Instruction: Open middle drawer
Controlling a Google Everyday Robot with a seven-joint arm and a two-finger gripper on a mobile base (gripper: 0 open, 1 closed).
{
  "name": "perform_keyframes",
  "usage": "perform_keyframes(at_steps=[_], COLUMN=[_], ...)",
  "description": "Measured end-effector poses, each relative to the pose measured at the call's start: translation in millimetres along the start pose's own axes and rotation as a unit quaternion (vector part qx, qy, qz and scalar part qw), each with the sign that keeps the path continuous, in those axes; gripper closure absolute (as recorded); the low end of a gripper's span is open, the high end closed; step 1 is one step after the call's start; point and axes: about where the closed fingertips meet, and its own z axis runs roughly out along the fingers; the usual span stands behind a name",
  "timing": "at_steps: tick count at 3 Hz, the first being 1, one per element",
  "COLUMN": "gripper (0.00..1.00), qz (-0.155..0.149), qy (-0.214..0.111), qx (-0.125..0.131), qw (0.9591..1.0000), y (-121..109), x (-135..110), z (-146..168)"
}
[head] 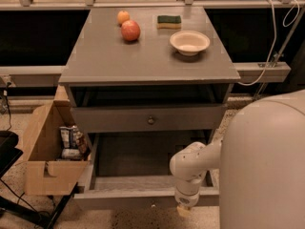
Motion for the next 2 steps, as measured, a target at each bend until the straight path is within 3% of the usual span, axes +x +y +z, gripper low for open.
perform_keyframes(at_steps=[1, 2], gripper=[0.0, 0.03], qz=[0.0, -0.003], qy=[0.0, -0.003], qx=[0.0, 0.002], qw=[1.0, 1.0], y=[0.3, -2.0], x=[0.3, 1.0], z=[0.4, -1.6])
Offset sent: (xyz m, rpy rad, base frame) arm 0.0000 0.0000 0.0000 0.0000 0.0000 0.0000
